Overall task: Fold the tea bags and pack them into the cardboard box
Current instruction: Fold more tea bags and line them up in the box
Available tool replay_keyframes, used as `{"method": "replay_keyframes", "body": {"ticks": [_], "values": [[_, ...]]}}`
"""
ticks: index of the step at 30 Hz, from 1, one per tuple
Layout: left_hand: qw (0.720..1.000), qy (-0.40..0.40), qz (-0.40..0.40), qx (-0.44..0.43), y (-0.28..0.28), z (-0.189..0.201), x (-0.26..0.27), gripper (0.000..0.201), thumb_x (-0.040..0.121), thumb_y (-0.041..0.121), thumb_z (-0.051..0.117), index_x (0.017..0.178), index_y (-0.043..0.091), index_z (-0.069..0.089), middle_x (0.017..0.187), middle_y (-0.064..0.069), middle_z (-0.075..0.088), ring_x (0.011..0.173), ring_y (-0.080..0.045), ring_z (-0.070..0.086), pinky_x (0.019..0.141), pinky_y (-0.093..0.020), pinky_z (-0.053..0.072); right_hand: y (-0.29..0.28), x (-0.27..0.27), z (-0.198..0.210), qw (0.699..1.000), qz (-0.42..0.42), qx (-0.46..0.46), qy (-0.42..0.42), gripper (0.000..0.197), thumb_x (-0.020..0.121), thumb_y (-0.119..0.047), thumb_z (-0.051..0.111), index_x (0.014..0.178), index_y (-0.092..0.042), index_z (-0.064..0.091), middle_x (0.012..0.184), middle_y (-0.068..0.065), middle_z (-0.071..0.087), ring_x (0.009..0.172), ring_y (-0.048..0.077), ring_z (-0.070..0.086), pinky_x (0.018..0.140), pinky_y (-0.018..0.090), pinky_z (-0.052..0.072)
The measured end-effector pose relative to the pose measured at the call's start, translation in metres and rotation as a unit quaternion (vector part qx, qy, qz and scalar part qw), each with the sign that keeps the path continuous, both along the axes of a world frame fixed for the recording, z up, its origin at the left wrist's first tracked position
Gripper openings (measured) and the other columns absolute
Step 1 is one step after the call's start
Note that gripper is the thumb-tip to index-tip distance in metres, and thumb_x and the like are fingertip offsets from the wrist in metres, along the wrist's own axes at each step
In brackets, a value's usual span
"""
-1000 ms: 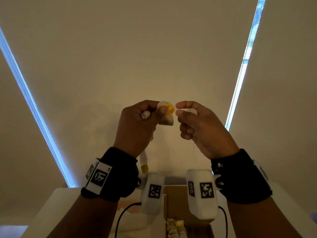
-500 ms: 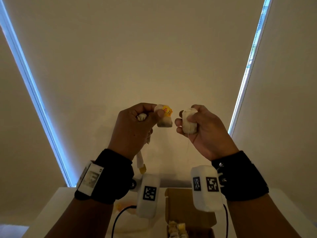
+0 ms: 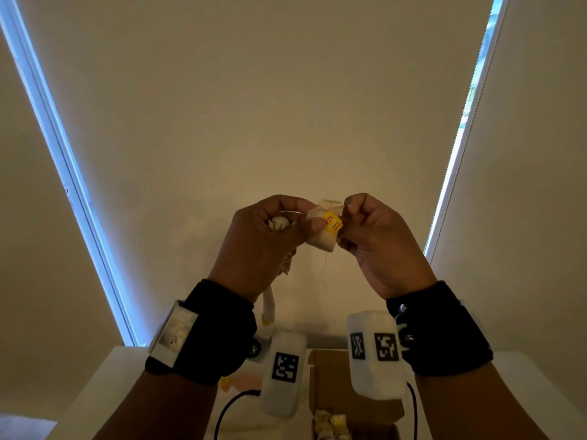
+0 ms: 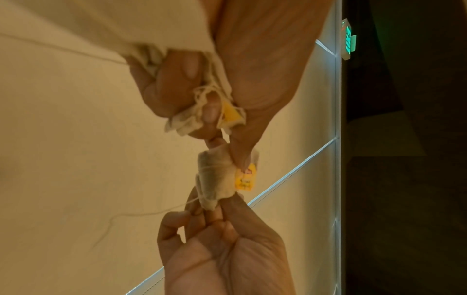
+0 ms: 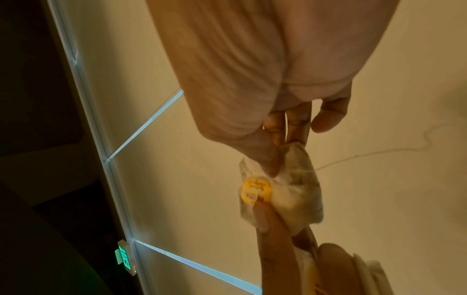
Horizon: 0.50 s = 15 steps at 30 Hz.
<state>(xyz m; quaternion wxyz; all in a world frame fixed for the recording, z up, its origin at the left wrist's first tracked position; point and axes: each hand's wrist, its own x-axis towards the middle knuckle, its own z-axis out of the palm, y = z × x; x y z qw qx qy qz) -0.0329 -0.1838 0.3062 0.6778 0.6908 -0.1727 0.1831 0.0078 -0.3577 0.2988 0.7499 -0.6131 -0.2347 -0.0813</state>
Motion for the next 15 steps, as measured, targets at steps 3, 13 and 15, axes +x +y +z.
{"method": "replay_keyframes", "body": {"ticks": [3, 13, 15], "values": [[0.999, 0.012, 0.036, -0.015, -0.004, -0.003, 0.002, 0.032, 0.085, 0.018, 0.079, 0.116, 0.018, 0.071, 0.079, -0.004, 0.075, 0.046, -0.011, 0.045, 0.041, -0.02, 0.039, 0.0, -0.004, -0.002, 1.0, 0.003, -0.004, -0.004, 0.028, 0.084, 0.009, 0.061, 0.077, -0.017, 0.056, 0.079, 0.011, 0.057, 0.079, 0.027, 0.051, 0.078, 0.043, 0.042], [0.998, 0.019, 0.043, -0.032, -0.012, -0.009, 0.006, 0.009, 0.091, 0.017, 0.074, 0.098, 0.012, 0.079, 0.052, -0.001, 0.05, 0.041, -0.009, 0.034, 0.039, -0.018, 0.032, -0.004, -0.007, -0.006, 0.999, -0.033, -0.021, -0.024, 0.034, 0.088, 0.01, 0.063, 0.08, -0.022, 0.073, 0.084, 0.003, 0.074, 0.079, 0.016, 0.065, 0.079, 0.035, 0.051], [0.998, 0.016, 0.055, -0.031, -0.012, -0.009, 0.007, 0.009, 0.091, 0.02, 0.075, 0.097, 0.014, 0.079, 0.053, -0.001, 0.052, 0.041, -0.009, 0.037, 0.039, -0.018, 0.034, -0.006, -0.01, -0.006, 0.998, -0.043, -0.029, -0.029, 0.031, 0.09, 0.003, 0.065, 0.082, -0.025, 0.075, 0.089, 0.002, 0.075, 0.084, 0.016, 0.067, 0.08, 0.036, 0.051]]}}
